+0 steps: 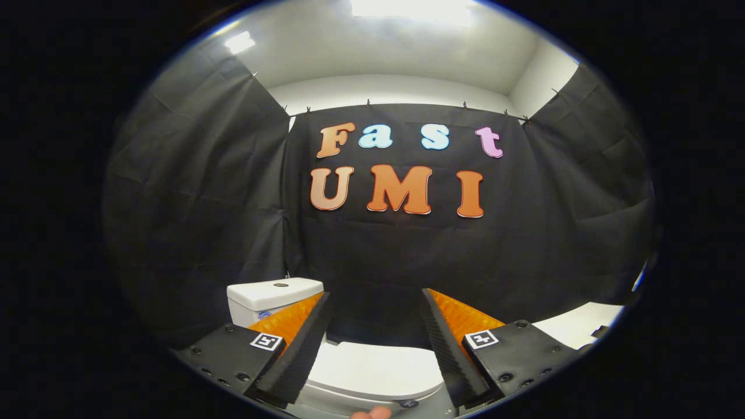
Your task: Open the toilet lid.
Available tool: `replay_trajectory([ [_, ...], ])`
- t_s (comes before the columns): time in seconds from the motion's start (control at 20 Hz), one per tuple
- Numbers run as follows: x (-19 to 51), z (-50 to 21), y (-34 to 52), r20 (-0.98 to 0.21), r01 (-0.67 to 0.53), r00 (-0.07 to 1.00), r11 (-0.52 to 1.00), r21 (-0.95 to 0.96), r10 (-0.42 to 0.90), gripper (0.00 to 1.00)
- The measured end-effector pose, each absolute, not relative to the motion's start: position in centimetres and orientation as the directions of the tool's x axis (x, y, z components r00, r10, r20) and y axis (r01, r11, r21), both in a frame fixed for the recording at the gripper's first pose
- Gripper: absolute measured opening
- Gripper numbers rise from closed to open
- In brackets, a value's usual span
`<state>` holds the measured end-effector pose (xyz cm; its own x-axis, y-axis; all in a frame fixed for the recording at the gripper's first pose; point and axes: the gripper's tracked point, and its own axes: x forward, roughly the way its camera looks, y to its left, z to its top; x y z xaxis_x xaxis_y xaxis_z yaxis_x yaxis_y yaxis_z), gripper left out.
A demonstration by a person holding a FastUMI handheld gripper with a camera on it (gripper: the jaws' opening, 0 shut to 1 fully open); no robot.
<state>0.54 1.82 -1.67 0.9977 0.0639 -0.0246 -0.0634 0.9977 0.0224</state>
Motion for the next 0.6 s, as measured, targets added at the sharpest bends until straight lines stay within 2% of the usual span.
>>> replay_trajectory([
  [0.25, 1.7, -7.0, 1.5, -0.104, -0.073, 0.991, 0.985, 0.156, 0.089, 0.98],
  [0.45, 2.7, -10.8, 1.5, -0.104, -0.092, 0.986, 0.941, 0.324, 0.133, 1.00],
  [0.6, 3.0, -15.2, -0.9, -0.114, -0.034, 0.989, 0.883, 0.469, 0.098, 0.99],
])
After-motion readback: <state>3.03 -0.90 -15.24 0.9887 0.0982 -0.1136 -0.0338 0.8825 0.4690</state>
